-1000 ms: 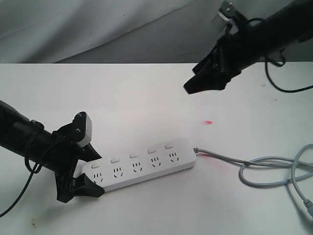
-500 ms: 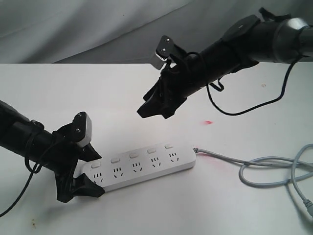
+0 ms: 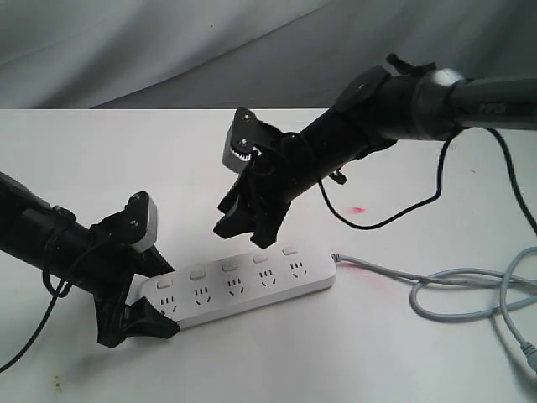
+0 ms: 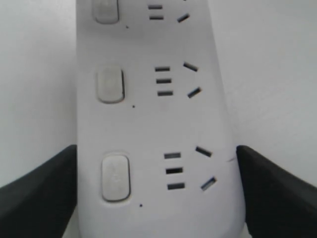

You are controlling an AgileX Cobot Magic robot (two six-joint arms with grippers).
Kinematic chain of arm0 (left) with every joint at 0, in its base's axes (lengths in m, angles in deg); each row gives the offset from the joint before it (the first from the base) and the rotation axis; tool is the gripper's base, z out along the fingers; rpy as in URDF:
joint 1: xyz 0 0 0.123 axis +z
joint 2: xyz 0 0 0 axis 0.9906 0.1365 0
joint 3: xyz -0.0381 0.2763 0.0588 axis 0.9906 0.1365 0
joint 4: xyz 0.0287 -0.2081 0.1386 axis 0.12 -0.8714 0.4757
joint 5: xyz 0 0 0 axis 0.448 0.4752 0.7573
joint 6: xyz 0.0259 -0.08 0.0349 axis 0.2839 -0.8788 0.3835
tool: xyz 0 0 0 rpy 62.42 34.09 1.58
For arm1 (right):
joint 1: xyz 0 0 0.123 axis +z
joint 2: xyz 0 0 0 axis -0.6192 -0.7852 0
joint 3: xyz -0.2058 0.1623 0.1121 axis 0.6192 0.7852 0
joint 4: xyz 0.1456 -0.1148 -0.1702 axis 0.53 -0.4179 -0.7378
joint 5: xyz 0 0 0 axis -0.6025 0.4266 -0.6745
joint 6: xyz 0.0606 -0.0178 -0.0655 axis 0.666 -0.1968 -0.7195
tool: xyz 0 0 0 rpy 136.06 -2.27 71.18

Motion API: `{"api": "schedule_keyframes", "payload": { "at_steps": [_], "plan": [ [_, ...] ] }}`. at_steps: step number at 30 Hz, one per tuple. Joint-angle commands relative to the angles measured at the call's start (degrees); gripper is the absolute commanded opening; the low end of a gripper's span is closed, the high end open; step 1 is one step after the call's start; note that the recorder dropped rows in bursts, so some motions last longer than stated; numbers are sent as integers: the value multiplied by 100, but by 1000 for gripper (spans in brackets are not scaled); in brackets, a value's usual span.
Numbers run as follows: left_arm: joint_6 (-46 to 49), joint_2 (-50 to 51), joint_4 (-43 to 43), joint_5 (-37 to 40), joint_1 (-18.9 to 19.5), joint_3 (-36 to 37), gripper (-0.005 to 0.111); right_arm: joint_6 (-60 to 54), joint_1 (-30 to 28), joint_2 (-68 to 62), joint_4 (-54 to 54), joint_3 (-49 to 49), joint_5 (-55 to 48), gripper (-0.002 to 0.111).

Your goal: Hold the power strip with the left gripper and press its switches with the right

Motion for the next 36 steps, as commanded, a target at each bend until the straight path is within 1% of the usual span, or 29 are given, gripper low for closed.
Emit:
{"api": "schedule_keyframes", "payload": {
  "at_steps": [1, 6, 9, 12, 14, 20, 26, 31, 36],
  "plan": [
    [32, 8, 2, -40, -30, -36, 0, -268, 251, -155, -46, -192, 305, 39],
    [32, 8, 2, -40, -30, -36, 0, -481, 414, -420, -114, -685, 261, 39],
    [32, 8, 2, -40, -30, -36, 0, -481, 465, -597, -101, -962, -70, 39],
    [32, 8, 2, -40, -30, -36, 0, -489, 480, -824, -113, -1272, -678, 39],
    [32, 8, 2, -40, -30, -36, 0, -489, 508, -951, -113, -1433, -850, 39],
    [32, 8, 2, -40, -30, -36, 0, -93, 722, -1182, -515, -1782, -942, 40],
    [32, 8, 2, -40, -30, -36, 0, -93, 868, -1210, -528, -1793, -654, 46],
    [32, 8, 2, -40, -30, -36, 0, -84, 884, -1223, -519, -1793, -564, 51],
    [32, 8, 2, -40, -30, -36, 0, -24, 884, -1223, -519, -1793, -435, 61]
  ]
}}
